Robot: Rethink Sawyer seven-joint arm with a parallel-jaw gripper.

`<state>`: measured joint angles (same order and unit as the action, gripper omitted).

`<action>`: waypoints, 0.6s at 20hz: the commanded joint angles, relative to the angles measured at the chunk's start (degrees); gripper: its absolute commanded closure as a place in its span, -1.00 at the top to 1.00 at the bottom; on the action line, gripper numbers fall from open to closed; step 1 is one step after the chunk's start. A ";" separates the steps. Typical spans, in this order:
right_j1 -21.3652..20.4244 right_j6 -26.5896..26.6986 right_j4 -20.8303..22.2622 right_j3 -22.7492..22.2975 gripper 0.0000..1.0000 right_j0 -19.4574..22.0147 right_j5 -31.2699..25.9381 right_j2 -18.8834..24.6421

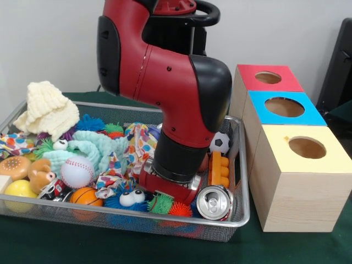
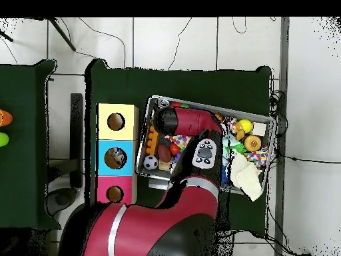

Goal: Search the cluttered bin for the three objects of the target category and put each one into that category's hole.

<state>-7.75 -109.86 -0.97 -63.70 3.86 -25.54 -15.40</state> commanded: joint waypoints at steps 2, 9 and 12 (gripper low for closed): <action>16.80 -9.35 0.86 -10.69 1.00 1.20 13.72 12.34; 13.94 -10.93 -3.51 -12.86 1.00 0.41 7.89 13.26; 13.12 -12.44 -5.80 -12.73 1.00 -1.24 5.18 12.28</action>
<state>-8.32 -109.87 -3.43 -66.22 3.97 -22.50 -15.38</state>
